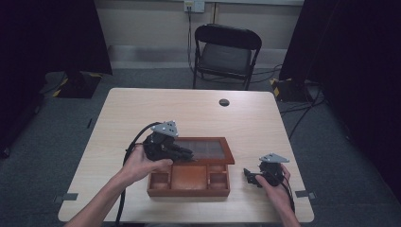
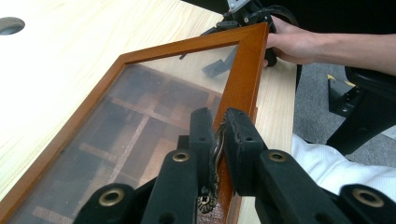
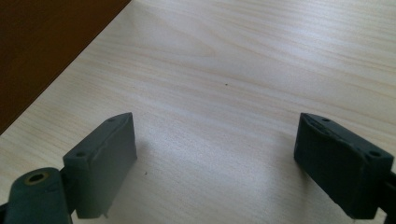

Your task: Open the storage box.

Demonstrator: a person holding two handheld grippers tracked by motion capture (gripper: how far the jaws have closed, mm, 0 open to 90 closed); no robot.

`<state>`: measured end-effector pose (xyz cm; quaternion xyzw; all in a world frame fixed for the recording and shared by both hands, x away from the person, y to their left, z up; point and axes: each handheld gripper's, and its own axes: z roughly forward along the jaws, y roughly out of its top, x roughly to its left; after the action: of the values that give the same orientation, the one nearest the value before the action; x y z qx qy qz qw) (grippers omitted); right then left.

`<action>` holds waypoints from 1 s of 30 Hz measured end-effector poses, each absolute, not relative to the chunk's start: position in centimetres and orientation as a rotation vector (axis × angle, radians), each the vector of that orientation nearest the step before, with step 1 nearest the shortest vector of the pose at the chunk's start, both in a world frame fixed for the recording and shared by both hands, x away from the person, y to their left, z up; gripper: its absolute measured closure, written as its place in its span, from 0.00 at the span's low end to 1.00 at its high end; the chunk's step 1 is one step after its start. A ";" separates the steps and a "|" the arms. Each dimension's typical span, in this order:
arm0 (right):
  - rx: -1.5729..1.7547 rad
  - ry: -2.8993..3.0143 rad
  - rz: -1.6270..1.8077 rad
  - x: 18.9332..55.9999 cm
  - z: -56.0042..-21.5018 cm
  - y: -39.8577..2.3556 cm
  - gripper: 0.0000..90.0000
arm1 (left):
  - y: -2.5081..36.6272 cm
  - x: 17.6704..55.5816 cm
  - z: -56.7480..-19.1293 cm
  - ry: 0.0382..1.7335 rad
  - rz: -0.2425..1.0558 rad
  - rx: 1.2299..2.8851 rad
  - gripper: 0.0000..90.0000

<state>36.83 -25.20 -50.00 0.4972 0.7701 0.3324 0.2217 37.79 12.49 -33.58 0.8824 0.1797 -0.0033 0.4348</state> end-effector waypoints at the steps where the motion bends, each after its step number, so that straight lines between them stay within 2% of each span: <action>1: 1.374 2.128 0.918 36.8 -50.0 -25.2 0.13 | 12.5 37.8 -33.6 0.449 -0.009 2.193 0.91; 30: 1.374 2.128 0.919 36.8 -50.0 -25.2 0.13 | 12.6 39.1 -32.3 0.446 -0.018 2.188 0.91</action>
<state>36.82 -25.20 -50.00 0.4973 0.7701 0.3324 0.2217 39.12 12.57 -32.25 0.8804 0.1794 -0.0073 0.4389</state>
